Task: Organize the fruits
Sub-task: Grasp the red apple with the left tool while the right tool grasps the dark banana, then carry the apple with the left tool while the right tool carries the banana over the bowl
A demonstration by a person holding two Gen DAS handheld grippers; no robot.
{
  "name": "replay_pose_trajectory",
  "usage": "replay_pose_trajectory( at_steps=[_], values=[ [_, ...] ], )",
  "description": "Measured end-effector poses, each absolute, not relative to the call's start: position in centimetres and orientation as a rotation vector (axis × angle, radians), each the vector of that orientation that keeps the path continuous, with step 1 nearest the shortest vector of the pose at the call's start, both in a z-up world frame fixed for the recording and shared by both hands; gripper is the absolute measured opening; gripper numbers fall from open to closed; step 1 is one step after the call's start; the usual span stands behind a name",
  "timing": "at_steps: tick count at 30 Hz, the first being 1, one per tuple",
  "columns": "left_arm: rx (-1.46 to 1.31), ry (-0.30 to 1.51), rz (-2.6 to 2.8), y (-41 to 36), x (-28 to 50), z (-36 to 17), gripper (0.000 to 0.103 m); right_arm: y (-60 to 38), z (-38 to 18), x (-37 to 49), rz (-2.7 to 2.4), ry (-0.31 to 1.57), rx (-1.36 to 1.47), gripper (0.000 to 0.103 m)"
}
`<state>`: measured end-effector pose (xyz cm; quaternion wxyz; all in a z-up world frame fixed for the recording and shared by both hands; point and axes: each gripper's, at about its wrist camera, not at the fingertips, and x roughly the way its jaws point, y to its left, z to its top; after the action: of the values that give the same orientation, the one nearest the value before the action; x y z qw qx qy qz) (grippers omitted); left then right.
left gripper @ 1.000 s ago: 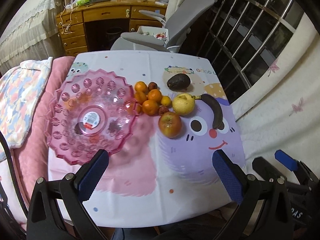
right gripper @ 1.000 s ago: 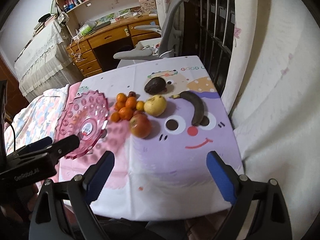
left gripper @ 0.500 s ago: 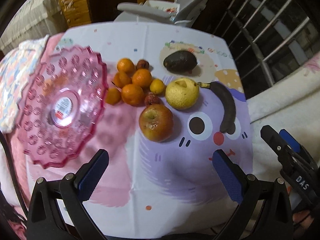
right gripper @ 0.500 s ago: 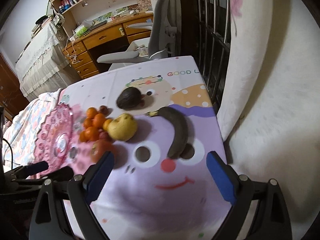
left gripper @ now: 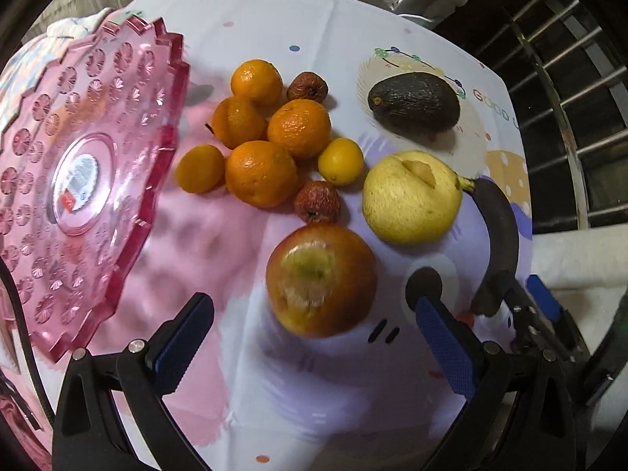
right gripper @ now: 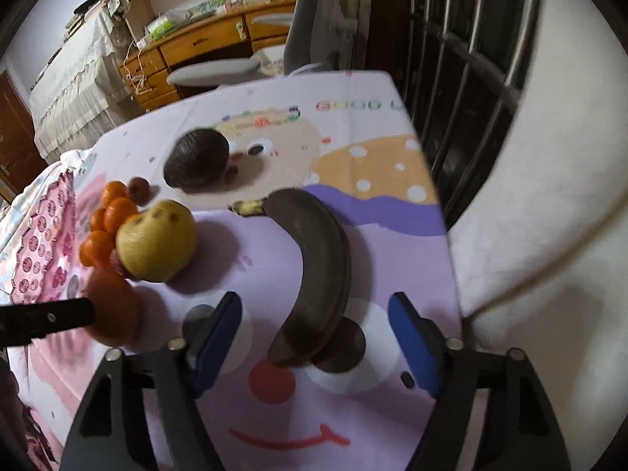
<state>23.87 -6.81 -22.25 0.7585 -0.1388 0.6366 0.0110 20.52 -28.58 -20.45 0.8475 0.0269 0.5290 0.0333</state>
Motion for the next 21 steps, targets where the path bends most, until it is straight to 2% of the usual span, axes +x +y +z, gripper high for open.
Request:
replay_pose_trajectory(
  at_steps=[10,15,17,18,21],
  values=[
    [-0.311,1.429,0.002,-8.4,26.3,-24.4,0.088,-28.2,-23.3,23.1,0.075,1.127,-0.006,0.056],
    [-0.293,1.443,0.012,-9.1,26.8,-25.4,0.071,-27.7,-23.3,23.5,0.085,1.097,-0.059,0.045],
    [-0.279,1.439,0.017,-9.3,26.9,-25.7,0.069,-27.6,-23.4,23.6,0.076,1.086,-0.082,0.038],
    [-0.274,1.443,0.022,-9.3,27.0,-25.9,0.066,-27.6,-23.4,23.6,0.071,1.083,-0.09,0.036],
    [-0.292,1.448,0.019,-9.3,27.1,-26.4,0.066,-27.7,-23.4,23.7,0.065,1.081,-0.096,0.034]
  ],
)
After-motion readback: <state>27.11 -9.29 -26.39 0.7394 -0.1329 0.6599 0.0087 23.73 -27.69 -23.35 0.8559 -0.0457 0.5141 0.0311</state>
